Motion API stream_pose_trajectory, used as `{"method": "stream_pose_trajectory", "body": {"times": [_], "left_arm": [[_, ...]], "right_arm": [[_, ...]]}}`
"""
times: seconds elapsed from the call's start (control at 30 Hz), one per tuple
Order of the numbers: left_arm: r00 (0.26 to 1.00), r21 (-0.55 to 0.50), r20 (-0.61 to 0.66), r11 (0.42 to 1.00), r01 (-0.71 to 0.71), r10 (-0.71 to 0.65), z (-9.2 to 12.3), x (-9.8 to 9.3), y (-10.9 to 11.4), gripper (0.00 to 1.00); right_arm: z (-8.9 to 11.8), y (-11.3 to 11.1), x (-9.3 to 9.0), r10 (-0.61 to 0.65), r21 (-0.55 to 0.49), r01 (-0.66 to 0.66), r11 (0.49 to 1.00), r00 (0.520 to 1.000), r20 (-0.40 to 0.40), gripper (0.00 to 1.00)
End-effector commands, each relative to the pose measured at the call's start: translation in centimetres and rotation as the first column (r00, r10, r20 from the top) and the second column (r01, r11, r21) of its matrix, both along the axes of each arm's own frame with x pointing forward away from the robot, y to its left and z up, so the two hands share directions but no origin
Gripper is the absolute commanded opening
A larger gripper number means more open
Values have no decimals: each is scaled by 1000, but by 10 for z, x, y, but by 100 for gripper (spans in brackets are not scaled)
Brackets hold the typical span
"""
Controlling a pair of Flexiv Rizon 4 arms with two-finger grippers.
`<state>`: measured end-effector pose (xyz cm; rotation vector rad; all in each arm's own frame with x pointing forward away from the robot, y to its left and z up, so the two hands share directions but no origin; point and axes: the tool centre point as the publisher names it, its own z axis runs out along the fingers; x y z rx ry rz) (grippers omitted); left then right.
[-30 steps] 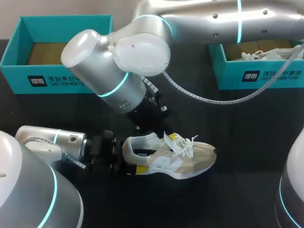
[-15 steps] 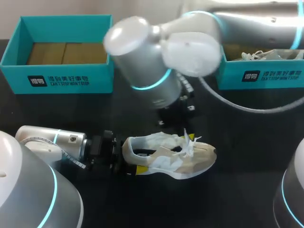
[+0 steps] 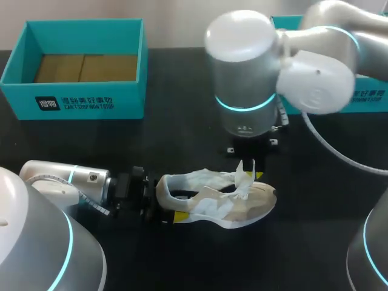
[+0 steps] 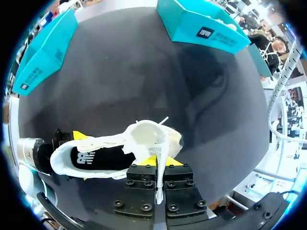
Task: Take the shoe out of the shoebox, open the shoe tongue, remove and reinsert the insole, then place the shoe into the shoebox
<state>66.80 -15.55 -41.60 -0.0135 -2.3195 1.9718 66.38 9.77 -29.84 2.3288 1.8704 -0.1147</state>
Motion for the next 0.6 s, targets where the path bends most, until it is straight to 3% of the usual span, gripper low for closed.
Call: {"method": "stream_pose_trajectory", "body": {"times": [0.03,0.33,0.6], "left_arm": [[1000,0,1,1000,-4,4,-3,-1,1,0],[1000,0,1,1000,-4,4,-3,-1,1,0],[1000,0,1,1000,-4,4,-3,-1,1,0]], "right_arm": [[-2,-11,-6,-252,87,249,965,967,32,0],[-14,-33,-10,-124,332,118,936,992,-4,0],[-30,-43,-13,-77,460,62,886,997,14,0]]}}
